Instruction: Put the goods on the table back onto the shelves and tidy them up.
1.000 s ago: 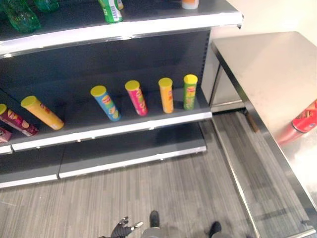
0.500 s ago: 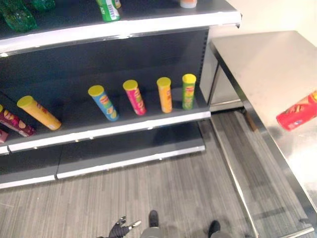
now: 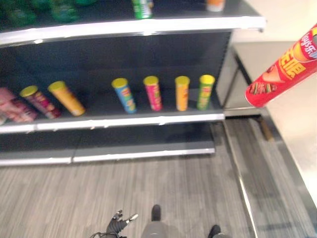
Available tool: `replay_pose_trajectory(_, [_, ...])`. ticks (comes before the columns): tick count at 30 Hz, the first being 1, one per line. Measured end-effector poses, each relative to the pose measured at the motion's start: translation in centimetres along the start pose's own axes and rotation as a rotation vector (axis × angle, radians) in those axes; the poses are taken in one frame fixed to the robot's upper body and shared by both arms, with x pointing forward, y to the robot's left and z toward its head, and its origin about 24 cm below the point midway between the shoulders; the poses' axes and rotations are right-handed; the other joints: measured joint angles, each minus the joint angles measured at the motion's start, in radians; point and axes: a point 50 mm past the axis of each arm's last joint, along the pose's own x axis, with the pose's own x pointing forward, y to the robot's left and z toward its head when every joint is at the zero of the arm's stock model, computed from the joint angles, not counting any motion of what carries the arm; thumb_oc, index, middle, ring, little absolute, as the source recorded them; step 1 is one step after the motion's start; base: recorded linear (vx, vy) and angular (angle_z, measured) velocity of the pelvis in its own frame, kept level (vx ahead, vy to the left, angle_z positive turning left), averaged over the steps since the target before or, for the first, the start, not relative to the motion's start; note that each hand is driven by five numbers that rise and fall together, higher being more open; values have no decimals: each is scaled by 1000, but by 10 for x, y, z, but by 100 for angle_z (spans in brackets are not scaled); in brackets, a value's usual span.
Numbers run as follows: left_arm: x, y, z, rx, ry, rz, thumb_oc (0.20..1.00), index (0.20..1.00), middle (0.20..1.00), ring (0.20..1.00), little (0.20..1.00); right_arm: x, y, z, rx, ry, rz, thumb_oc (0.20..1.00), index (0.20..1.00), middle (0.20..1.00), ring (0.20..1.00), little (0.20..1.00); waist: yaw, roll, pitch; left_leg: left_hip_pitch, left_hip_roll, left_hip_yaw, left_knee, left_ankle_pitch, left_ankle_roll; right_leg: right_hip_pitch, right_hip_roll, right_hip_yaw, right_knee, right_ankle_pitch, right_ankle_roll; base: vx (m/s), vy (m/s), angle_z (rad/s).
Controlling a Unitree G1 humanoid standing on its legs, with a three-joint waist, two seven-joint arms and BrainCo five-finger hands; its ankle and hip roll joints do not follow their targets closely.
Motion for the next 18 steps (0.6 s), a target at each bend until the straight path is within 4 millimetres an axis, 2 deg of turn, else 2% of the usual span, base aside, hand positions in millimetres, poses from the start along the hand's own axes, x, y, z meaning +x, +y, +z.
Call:
replay_pose_trajectory(2, [-4,5,-10,-12,32,19,1000,1000,1000,1000,1000,2,2,1,-8,-6,28,200,200,200,200,200,9,-7,7,-14,-1,10,-3,0,0,-2,-13,-1,5,2,-1,-21,84,19])
replay_pose_trajectory(5, [-5,6,-14,-11,41,23,1000,1000,1000,1000,1000,1,5,1,-5,-5,55,200,200,200,200,200,9,-21,16,-14,-16,31,-1,15,13,0,-20,-1,4,3,0,0,0,19])
replay_pose_trajectory(6, [-5,7,-14,-11,41,23,1000,1000,1000,1000,1000,1,5,1,-6,-6,55,200,200,200,200,200,9,-27,19,-13,-23,31,-3,22,13,0,-26,-1,0,3,2,-38,716,8])
replay_pose_trajectory(7, [-2,6,-7,-10,21,20,1000,1000,1000,1000,1000,0,4,-2,-12,7,54,200,200,200,200,200,9,-42,28,-19,-22,29,-6,16,4,1,-55,-2,10,24,3,44,980,16])
replay_pose_trajectory(8, [5,11,3,-30,12,47,1000,1000,1000,1000,1000,-14,6,-13,-16,64,59,200,200,200,200,200,-11,-86,47,-96,43,92,147,-97,-97,-20,-102,18,57,30,-5,42,983,24])
replay_pose_trajectory(9, [6,19,5,-44,9,79,1000,1000,1000,1000,1000,-21,15,-22,-11,120,87,200,200,200,200,200,-30,-90,45,-127,134,144,239,-109,-99,-15,-102,12,65,13,-4,51,447,23])
replay_pose_trajectory(10, [5,20,6,-54,1,87,1000,1000,1000,1000,1000,-23,20,-25,-21,146,121,200,200,200,200,200,-50,-81,45,-111,181,109,209,-86,-76,5,-105,14,61,4,24,1,299,19])
replay_pose_trajectory(11, [4,11,6,-63,-9,60,1000,1000,1000,1000,1000,-22,16,-24,-47,142,144,200,200,200,200,200,-77,-51,43,-87,207,76,151,-38,-63,21,-116,11,58,13,40,35,432,3])
replay_pose_trajectory(12, [3,3,4,-69,-12,40,1000,1000,1000,1000,1000,-23,11,-23,-70,140,145,200,200,200,200,200,-79,-20,28,-71,204,58,139,-13,-91,15,-135,14,61,19,61,85,363,-2])
replay_pose_trajectory(13, [3,1,4,-75,-19,35,1000,1000,1000,1000,1000,-24,9,-21,-60,138,118,200,200,200,200,200,-86,-2,18,-52,183,64,123,-50,-145,23,-150,22,56,29,79,64,427,9])
replay_pose_trajectory(14, [5,11,11,-64,-35,59,1000,1000,1000,1000,1000,-31,16,-24,-3,159,71,200,200,200,200,200,-108,-57,27,-50,104,75,144,-58,-125,38,-222,19,53,52,78,32,419,13])
replay_pose_trajectory(15, [10,21,29,-44,-85,77,1000,1000,1000,1000,1000,-34,21,-21,12,162,70,200,200,200,200,200,-97,-96,41,-82,48,93,228,-115,-91,31,-286,21,59,111,27,-31,565,28])
replay_pose_trajectory(16, [13,26,38,-30,-106,85,1000,1000,1000,1000,1000,-37,24,-21,20,166,66,200,200,200,200,200,-93,-114,40,-109,23,93,271,-146,-64,25,-314,25,72,133,3,-51,393,12])
replay_pose_trajectory(17, [14,32,45,-21,-122,95,1000,1000,1000,1000,1000,-41,27,-22,31,179,62,200,200,200,200,200,-93,-134,40,-112,2,101,293,-156,-55,8,-335,33,93,157,-10,-71,373,5])
replay_pose_trajectory(18, [15,35,51,-9,-139,100,1000,1000,1000,1000,1000,-45,28,-23,40,190,57,200,200,200,200,200,-67,-141,39,-137,-7,113,321,-169,-33,-27,-363,47,131,187,7,-43,264,-4])
